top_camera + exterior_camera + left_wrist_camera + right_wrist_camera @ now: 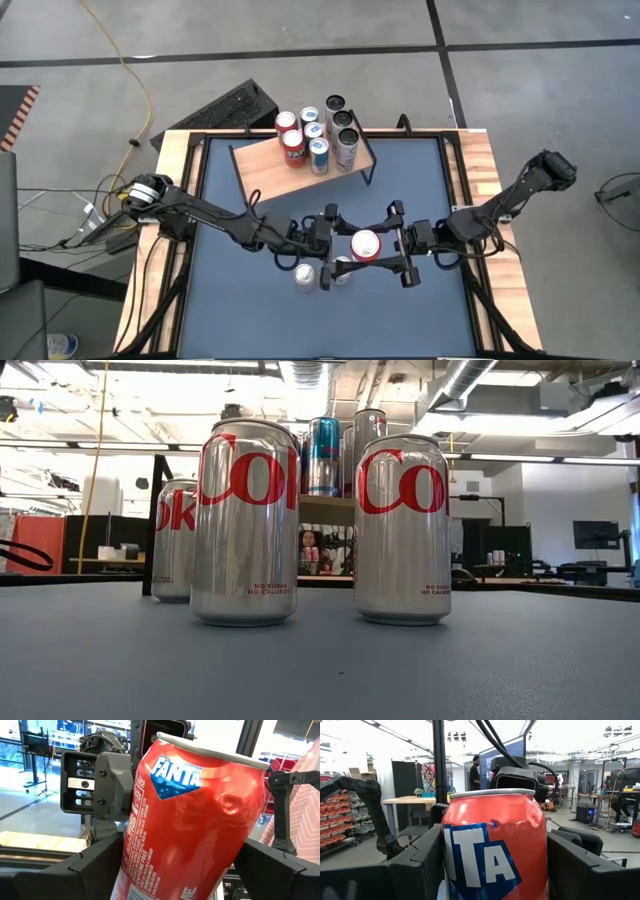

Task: Place canned beverage on shelf
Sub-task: Put the red soda can on the shelf aligned with the other red soda cans

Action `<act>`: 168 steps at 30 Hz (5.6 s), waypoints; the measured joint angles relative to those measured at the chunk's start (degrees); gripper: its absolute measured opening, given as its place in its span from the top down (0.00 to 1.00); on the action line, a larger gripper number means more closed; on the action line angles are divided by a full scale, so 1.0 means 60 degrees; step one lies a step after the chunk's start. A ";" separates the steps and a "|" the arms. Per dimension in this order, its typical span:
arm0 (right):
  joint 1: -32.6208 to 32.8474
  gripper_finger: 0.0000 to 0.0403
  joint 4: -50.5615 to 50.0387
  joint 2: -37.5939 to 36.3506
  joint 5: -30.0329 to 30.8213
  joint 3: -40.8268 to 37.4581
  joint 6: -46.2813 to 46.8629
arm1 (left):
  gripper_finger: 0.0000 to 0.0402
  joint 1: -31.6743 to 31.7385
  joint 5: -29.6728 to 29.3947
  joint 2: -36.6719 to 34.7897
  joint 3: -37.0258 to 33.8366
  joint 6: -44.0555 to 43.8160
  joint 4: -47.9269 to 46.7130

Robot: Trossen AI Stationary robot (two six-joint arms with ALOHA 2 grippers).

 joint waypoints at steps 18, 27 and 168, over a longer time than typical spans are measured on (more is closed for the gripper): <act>-0.0021 0.33 0.0007 0.0011 -0.0144 0.0000 -0.0181 | 0.08 0.0420 0.1594 0.0033 -0.0004 -0.0089 0.0653; -0.0017 0.33 -0.0029 0.0015 -0.0096 0.0000 -0.0152 | 0.05 0.0451 0.1344 0.0022 -0.0004 -0.0408 0.0434; 0.4475 0.06 -0.5106 -0.1989 0.4453 0.0845 -0.0124 | 0.23 0.4363 -0.0037 -0.3132 -0.8691 0.1242 0.7482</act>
